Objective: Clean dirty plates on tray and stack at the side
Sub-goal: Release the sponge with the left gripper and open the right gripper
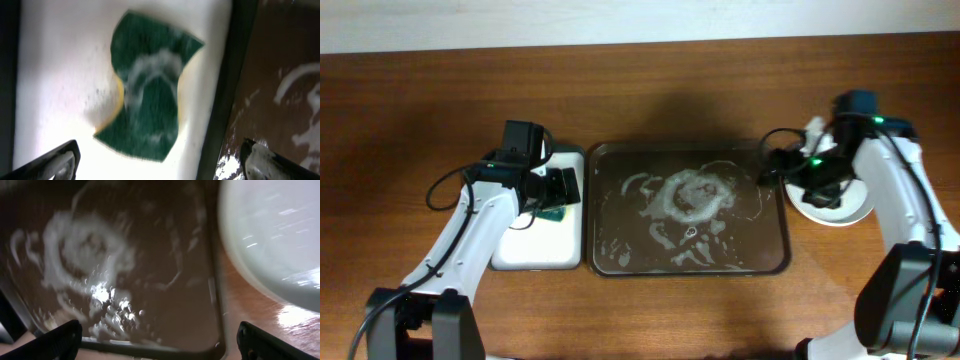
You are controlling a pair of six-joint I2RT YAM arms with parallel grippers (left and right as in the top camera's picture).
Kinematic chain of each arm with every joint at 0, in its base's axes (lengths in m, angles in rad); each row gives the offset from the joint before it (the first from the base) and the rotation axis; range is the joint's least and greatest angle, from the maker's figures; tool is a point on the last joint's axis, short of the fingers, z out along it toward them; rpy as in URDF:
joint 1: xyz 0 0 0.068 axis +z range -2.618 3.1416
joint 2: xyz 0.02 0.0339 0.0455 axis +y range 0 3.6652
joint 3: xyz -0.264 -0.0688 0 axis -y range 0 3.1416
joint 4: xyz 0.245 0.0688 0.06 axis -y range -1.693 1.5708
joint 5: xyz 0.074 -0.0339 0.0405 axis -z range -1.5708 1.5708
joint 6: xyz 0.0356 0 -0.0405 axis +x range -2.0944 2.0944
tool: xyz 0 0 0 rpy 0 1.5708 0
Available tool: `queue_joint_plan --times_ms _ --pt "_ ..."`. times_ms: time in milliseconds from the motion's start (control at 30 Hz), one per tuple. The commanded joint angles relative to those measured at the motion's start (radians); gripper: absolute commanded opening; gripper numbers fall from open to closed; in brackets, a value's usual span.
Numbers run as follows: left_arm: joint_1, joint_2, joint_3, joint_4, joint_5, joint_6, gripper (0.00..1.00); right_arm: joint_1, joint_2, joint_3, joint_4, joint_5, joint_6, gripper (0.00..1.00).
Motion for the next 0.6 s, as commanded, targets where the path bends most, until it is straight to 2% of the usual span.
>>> queue_joint_plan --times_ms 0,167,300,433,567 --pt "0.005 -0.017 0.051 -0.121 0.03 0.008 0.99 0.107 -0.022 0.033 -0.044 0.142 -0.029 0.99" --pt "0.005 -0.068 0.049 -0.262 0.029 0.008 0.99 0.19 -0.089 0.026 -0.077 0.175 -0.026 0.99" --pt "0.005 -0.156 0.02 -0.298 0.029 0.009 0.99 0.23 -0.182 -0.012 -0.06 0.202 0.005 0.99" --pt "0.005 -0.352 -0.098 -0.225 0.029 0.009 0.99 0.267 -0.373 -0.119 0.024 0.21 0.007 0.99" --pt "0.005 -0.66 -0.29 -0.065 -0.005 0.008 0.99 0.289 -0.645 -0.278 0.148 0.25 0.031 0.99"
